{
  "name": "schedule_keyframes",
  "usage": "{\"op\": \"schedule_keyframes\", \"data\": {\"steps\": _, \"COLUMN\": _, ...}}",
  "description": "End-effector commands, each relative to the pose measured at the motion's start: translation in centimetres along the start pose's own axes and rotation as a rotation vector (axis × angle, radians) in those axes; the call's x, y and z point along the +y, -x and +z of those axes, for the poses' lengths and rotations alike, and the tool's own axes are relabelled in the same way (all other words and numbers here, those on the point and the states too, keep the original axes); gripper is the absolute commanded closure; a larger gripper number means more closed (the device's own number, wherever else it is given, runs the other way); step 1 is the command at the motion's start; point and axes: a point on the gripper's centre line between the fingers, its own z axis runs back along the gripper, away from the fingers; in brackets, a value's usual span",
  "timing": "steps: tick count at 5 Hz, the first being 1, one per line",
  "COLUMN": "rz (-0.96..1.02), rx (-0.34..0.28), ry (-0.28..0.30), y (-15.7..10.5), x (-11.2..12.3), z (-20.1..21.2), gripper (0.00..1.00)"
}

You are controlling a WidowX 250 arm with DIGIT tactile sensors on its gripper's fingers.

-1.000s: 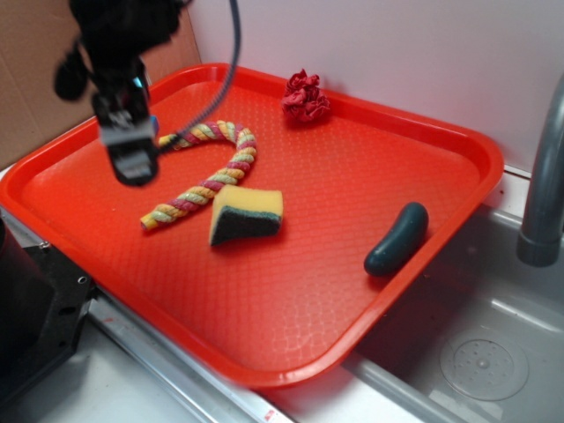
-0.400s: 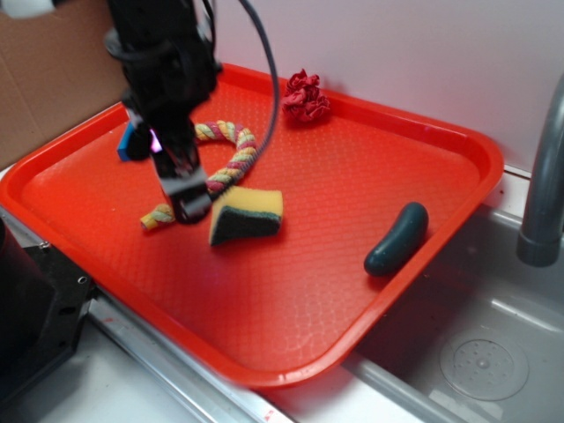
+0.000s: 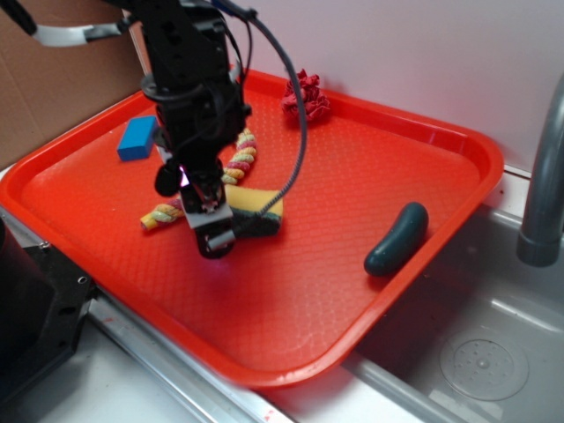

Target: Grab the green sponge.

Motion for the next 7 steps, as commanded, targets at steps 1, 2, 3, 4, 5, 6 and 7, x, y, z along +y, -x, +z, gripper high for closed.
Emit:
{"op": "schedule_keyframes", "data": {"steps": 1, "rz": 0.006, "rx": -0.007, "ry": -0.003, "y": -1.1, "x": -0.1, "z": -1.1, "gripper": 0.00}}
{"op": "schedule_keyframes", "data": {"steps": 2, "rz": 0.020, "rx": -0.002, "ry": -0.022, "y": -1.3, "x": -0.1, "z": -1.5, "gripper": 1.00}}
{"op": "schedule_keyframes", "data": {"steps": 3, "rz": 0.023, "rx": -0.002, "ry": -0.025, "y": -1.1, "x": -0.5, "z": -1.6, "gripper": 1.00}}
{"op": "schedule_keyframes", "data": {"steps": 4, "rz": 0.076, "rx": 0.030, "ry": -0.023, "y": -0.8, "x": -0.4, "z": -0.3, "gripper": 1.00}}
{"op": "schedule_keyframes", "data": {"steps": 5, "rz": 0.243, "rx": 0.040, "ry": 0.037, "y": 0.3, "x": 0.6, "z": 3.1, "gripper": 1.00}}
{"op": "schedule_keyframes", "data": {"steps": 6, "rz": 0.413, "rx": 0.039, "ry": 0.000, "y": 1.5, "x": 1.8, "z": 6.7, "gripper": 1.00}}
{"op": "schedule_keyframes", "data": {"steps": 7, "rz": 0.624, "rx": 0.035, "ry": 0.028, "y": 3.5, "x": 3.5, "z": 10.8, "gripper": 1.00}}
